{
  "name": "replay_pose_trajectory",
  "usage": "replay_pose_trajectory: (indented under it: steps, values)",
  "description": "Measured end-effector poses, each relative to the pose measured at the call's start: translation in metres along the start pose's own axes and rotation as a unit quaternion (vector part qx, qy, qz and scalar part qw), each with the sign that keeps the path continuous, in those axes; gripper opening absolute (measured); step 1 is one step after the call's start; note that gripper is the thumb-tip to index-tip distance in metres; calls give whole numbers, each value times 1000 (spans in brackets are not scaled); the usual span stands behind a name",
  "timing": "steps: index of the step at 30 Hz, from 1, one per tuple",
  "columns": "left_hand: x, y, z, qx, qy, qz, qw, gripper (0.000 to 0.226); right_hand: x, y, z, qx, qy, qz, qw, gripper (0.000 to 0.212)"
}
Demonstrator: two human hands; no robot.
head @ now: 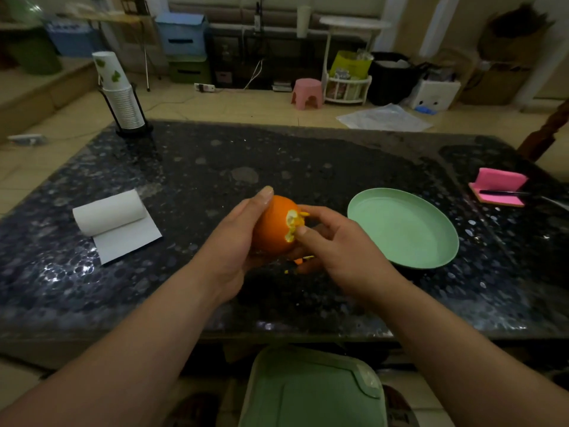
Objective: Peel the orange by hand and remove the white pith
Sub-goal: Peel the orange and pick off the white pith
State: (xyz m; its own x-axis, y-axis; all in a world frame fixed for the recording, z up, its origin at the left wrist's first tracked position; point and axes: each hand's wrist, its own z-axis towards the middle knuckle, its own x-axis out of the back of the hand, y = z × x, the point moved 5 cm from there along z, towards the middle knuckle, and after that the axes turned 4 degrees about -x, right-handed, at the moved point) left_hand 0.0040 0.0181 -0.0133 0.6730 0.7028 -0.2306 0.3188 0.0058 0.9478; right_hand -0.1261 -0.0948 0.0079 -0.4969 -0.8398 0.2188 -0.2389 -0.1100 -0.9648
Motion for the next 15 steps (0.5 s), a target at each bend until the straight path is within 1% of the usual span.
replay_pose_trajectory:
  steps: [2,3,4,6,8,12,15]
  values:
    - [-3,1,-1,0,-15,10,1000,58,0,3,0,7,14,-47,999,43]
    - [-5,1,-1,-8,-10,12,1000,60,-1,5,0,6,21,-50,999,42]
    - [-6,2,0,-21,2,13,1000,61,-2,8,2,1,30,-34,999,39]
    - [-6,2,0,-49,24,8,998,59,-2,13,4,-32,36,49,998,28]
    - [-6,2,-1,-64,30,5,997,57,-4,15,5,-75,17,105,991,22]
    - [-7,1,-3,-82,36,19,996,59,-4,14,3,-114,-20,97,988,23]
    - [-7,1,-1,-90,36,17,995,61,-7,13,-1,-137,-60,134,980,27]
